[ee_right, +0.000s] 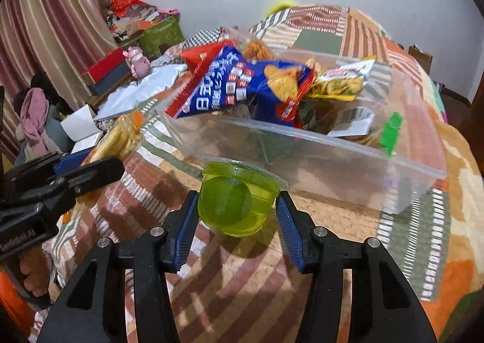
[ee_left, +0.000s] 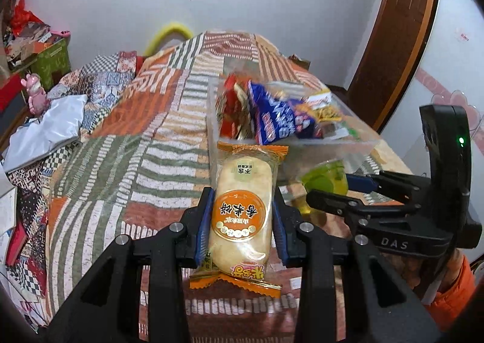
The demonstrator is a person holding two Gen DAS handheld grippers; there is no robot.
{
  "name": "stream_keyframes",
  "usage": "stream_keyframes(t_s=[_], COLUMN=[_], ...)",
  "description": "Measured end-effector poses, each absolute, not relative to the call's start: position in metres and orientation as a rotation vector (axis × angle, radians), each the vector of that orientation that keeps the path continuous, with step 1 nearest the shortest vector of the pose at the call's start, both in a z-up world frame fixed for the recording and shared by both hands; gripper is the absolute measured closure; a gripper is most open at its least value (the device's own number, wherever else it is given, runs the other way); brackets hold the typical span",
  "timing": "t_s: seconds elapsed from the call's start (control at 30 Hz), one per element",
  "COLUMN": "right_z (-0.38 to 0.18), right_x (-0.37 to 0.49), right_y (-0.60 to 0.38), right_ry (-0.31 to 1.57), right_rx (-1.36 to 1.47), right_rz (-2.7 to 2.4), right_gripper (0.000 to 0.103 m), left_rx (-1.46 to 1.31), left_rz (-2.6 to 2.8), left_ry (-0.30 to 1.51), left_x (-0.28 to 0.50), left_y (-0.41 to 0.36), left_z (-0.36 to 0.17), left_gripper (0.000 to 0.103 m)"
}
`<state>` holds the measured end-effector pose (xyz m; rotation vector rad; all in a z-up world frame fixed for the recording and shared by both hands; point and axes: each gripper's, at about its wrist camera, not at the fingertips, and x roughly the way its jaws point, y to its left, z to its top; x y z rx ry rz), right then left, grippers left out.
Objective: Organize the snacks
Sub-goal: 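Lower the cream bun and green jelly cup into the clear box and open both grippers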
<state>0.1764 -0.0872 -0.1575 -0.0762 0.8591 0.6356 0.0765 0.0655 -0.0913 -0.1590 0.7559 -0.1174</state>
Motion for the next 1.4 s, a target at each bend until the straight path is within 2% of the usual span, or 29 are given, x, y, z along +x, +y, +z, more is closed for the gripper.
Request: stream_keyframes(t_s=[0.63,1.4], right_z=[-0.104,-0.13], right_x=[0.19,0.259], right_y=[-0.15,-0.16], right_ry=[0.664,0.704], right_rx=[-0.02,-0.006], right_rz=[0.513,0.443], right_gripper=[0.055,0.055], left_rx=[-0.145,-0.099], left_rz=[-0.172,-0.139], left_ry=[0.644,0.737], left_x=[0.118,0.227], left_y=[0.012,-0.015], left_z=[-0.034,-0.071], left_gripper=[0.067,0.069])
